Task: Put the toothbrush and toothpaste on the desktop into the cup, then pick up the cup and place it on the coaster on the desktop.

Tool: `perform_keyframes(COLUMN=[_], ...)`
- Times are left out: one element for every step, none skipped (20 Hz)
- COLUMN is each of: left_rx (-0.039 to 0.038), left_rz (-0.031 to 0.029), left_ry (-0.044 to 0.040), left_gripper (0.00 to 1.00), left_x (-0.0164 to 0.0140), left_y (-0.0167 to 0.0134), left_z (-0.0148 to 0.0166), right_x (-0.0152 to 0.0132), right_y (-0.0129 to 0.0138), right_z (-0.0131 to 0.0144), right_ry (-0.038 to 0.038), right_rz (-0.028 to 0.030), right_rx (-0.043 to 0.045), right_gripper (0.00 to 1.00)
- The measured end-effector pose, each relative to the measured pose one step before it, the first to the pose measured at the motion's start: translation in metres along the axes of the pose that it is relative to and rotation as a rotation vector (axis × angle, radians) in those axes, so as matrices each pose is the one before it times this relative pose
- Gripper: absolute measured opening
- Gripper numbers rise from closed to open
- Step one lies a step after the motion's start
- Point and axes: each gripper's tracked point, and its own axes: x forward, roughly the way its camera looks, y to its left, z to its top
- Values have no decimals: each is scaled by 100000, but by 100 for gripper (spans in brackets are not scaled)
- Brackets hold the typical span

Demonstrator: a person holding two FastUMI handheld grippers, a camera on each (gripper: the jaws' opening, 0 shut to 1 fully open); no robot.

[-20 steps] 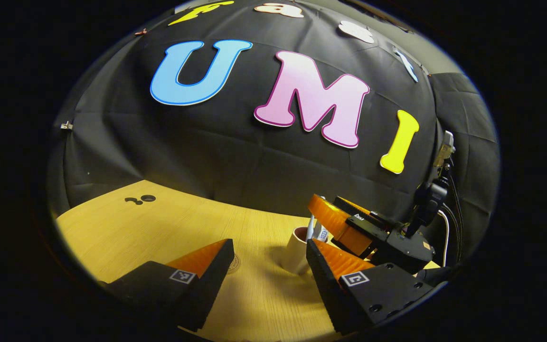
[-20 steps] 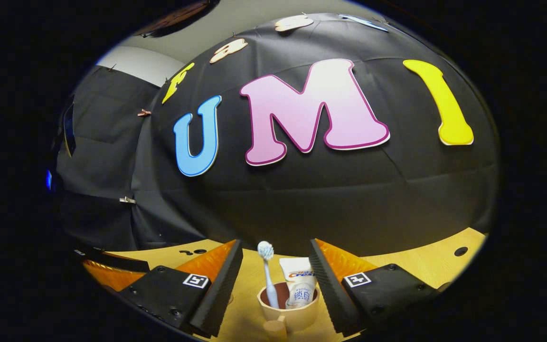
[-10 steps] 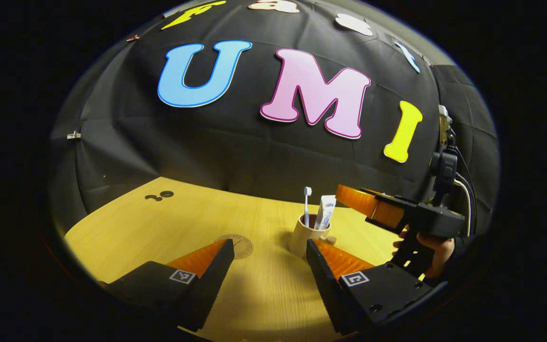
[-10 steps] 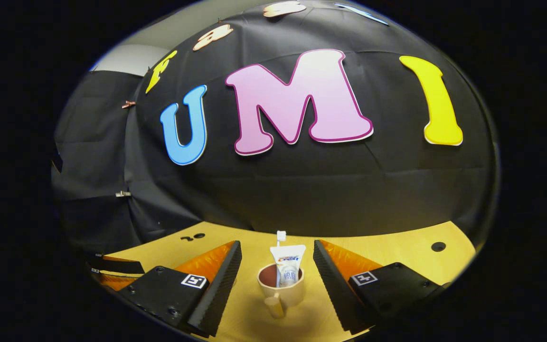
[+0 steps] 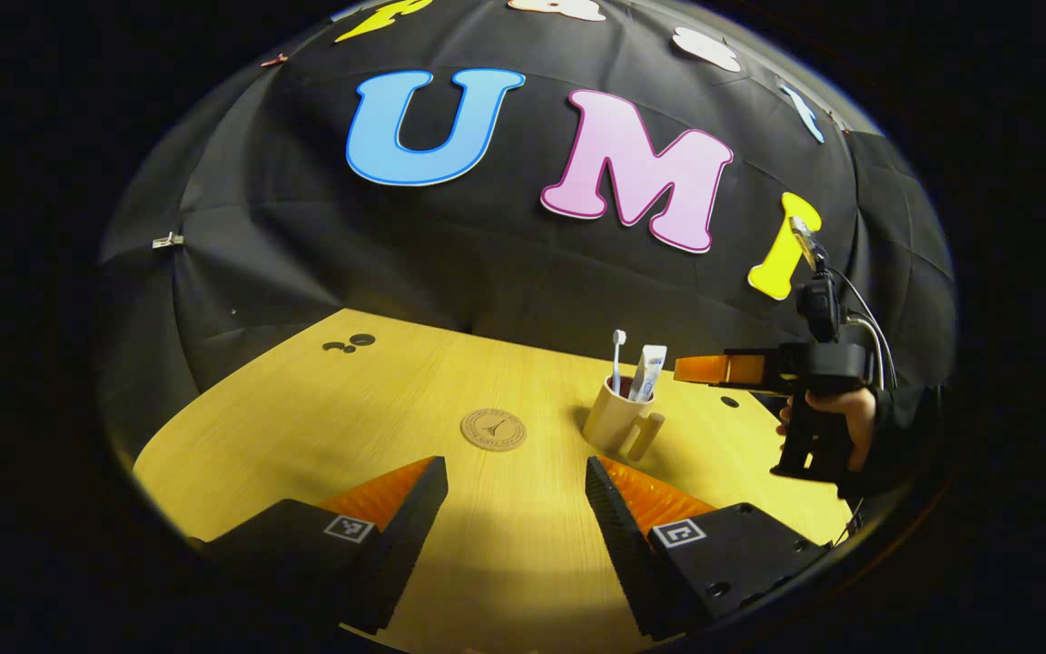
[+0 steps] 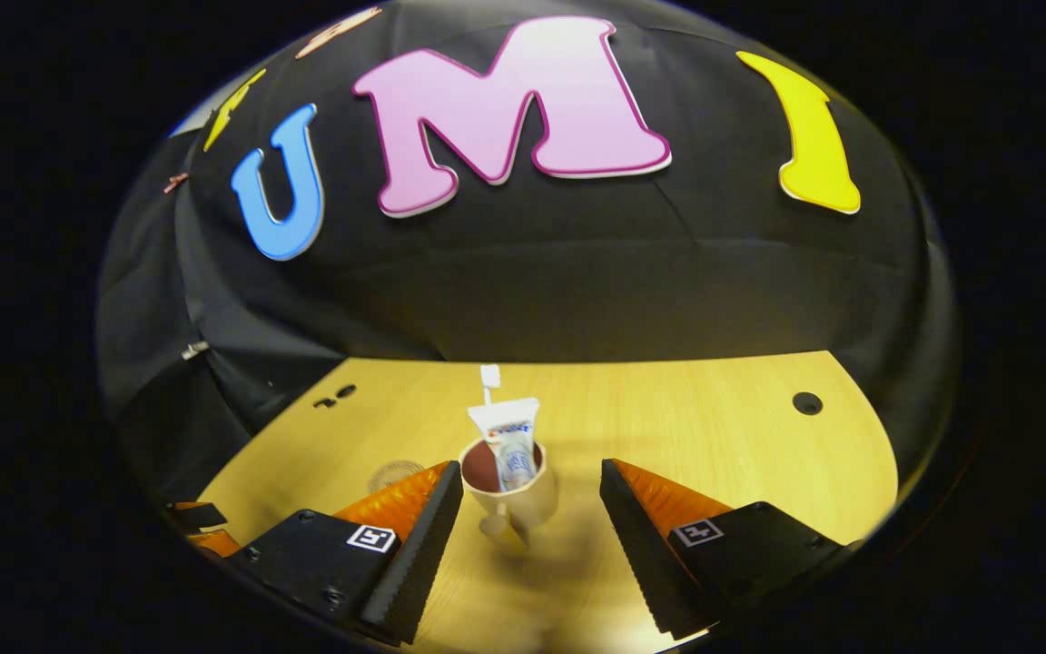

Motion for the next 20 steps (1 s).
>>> perform_keyframes(left_rx=[2577, 1204, -560, -1608, -2126, -2022, -806, 1130, 1905, 692, -448, -744, -602, -395, -225, -31, 49, -292, -764, -801], left_rz=[1801, 518, -463, -458, -103, 133, 214, 973, 1857, 1036, 10, 21, -115, -291, -206, 59, 741, 918, 306, 317], left_ry=[1481, 1052, 1123, 828, 491, 559, 1119, 814, -127, 145, 1095, 1293, 820, 234, 151, 762, 971, 578, 723, 541], left_gripper=[95, 95, 95, 95, 95, 95, 95, 95, 95, 95, 96, 95, 95, 95, 95, 96, 95, 96, 96, 96], left_x=[-379, -435, -458, -467, -324, -408, -373, -348, -327, -90, -45, -301, -89, -125, -189, 98, -46, -180, -103, -26], left_y=[816, 445, 222, 147, 347, 374, 321, 536, 733, 559, 258, 422, 338, 422, 416, 441, 469, 612, 431, 339], left_z=[-529, -414, -376, -382, -179, -356, -380, -531, -188, -276, -447, -441, -258, -138, -158, -398, -331, -264, -180, -308], right_x=[482, 415, 642, 258, 662, 641, 892, 706, 499, 582, 715, 579, 424, 441, 412, 469, 407, 219, 127, 168], right_y=[508, 928, 867, 581, 465, 211, 319, 222, 191, 152, -164, -295, -276, -208, -42, -149, -18, 72, 251, 175], right_z=[-516, -260, -218, -549, -243, -458, -579, -854, -644, -299, -527, -224, -350, -336, -212, -286, 16, 175, 239, 143], right_ry=[5815, 5303, 4387, 5939, 4585, 4359, 4735, 5011, 4827, 2409, 2636, 2016, 2313, 2561, 2755, 2454, 1106, 705, 299, 1025], right_rz=[746, 2353, 2146, 1384, 154, -74, 923, 314, 321, 17, -811, -1448, -2050, -1270, -1354, -1458, -1277, -879, -315, -273], right_rx=[-285, -162, 470, 327, -1084, -1809, -1325, 987, 2884, 2668, 1325, -377, -917, -81, 1030, 1057, 623, 411, 432, 676], right_gripper=[94, 94, 93, 92, 92, 83, 92, 92, 92, 92, 91, 90, 90, 90, 90, 90, 81, 90, 90, 88])
